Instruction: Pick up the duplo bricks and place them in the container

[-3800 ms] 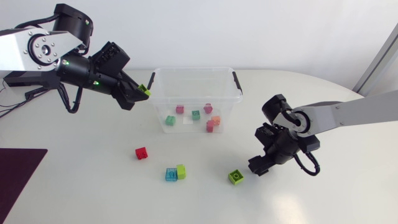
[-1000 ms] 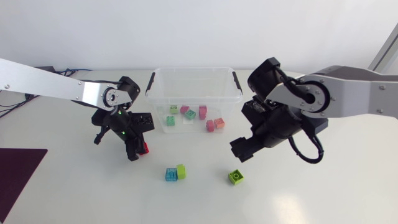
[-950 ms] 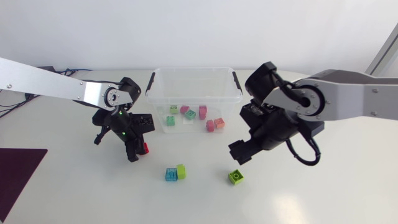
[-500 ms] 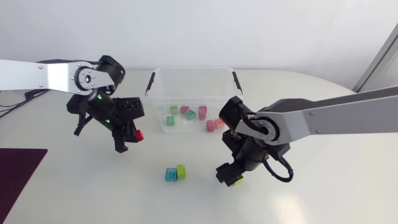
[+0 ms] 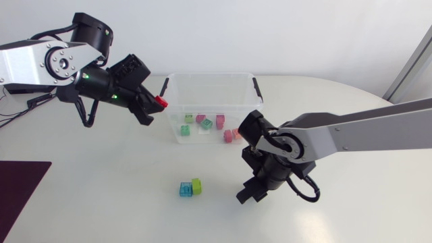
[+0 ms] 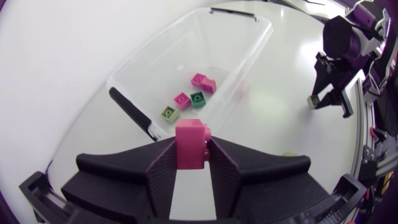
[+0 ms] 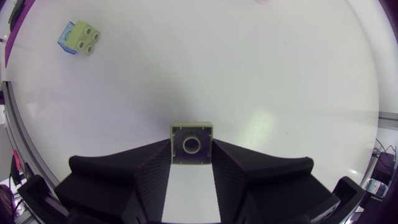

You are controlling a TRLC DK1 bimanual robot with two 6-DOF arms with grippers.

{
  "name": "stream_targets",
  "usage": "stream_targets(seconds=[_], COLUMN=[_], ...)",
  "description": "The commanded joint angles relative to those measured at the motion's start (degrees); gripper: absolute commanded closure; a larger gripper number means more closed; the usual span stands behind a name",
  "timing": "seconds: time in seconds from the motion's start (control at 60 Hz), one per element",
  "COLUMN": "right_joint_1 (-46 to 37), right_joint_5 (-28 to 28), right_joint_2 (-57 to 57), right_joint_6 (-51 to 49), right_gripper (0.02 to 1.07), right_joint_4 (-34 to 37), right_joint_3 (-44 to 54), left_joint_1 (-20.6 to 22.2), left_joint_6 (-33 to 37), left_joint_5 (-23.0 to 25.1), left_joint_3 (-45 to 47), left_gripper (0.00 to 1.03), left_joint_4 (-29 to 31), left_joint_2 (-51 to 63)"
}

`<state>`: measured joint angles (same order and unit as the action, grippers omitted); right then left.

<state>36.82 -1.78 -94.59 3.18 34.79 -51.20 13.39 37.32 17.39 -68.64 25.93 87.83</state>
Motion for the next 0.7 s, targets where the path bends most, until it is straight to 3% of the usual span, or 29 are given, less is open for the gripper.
stream_targets(seconds=[0.0,0.183,0.333,0.35,0.383,0.4,0.467,0.683], right_joint_1=[0.0,-0.7,-1.7,-2.2,-2.5,-2.7,-3.5,-6.8], right_joint_5=[-0.5,-0.8,-0.8,-0.8,-0.7,-0.8,-0.7,0.4], right_joint_2=[3.4,7.0,7.1,7.1,7.0,7.0,6.9,3.6], right_joint_6=[-0.9,-1.5,-1.5,-1.5,-1.5,-1.5,-1.5,-1.0], right_gripper=[0.84,0.84,0.84,0.84,0.84,0.84,0.84,0.84], right_joint_4=[2.8,8.3,9.7,9.8,10.0,9.9,9.8,8.3], right_joint_3=[-0.7,-7.3,-14.0,-16.0,-18.1,-18.5,-21.3,-31.7], left_joint_1=[1.2,3.4,4.7,5.1,5.2,5.5,5.7,3.4], left_joint_6=[-5.2,-12.5,-14.4,-14.7,-14.8,-15.0,-15.0,-13.9], left_joint_5=[0.8,0.8,0.7,0.1,-0.6,-1.9,-2.8,-2.8], left_joint_3=[-3.6,-8.8,-12.3,-12.6,-12.5,-12.2,-11.8,-6.9], left_gripper=[0.81,0.81,0.78,0.65,0.56,0.34,0.06,0.05], left_joint_4=[-2.9,-9.1,-10.3,-11.2,-11.7,-13.0,-13.9,-13.0], left_joint_2=[1.8,6.3,11.7,12.9,13.2,13.9,14.0,6.7])
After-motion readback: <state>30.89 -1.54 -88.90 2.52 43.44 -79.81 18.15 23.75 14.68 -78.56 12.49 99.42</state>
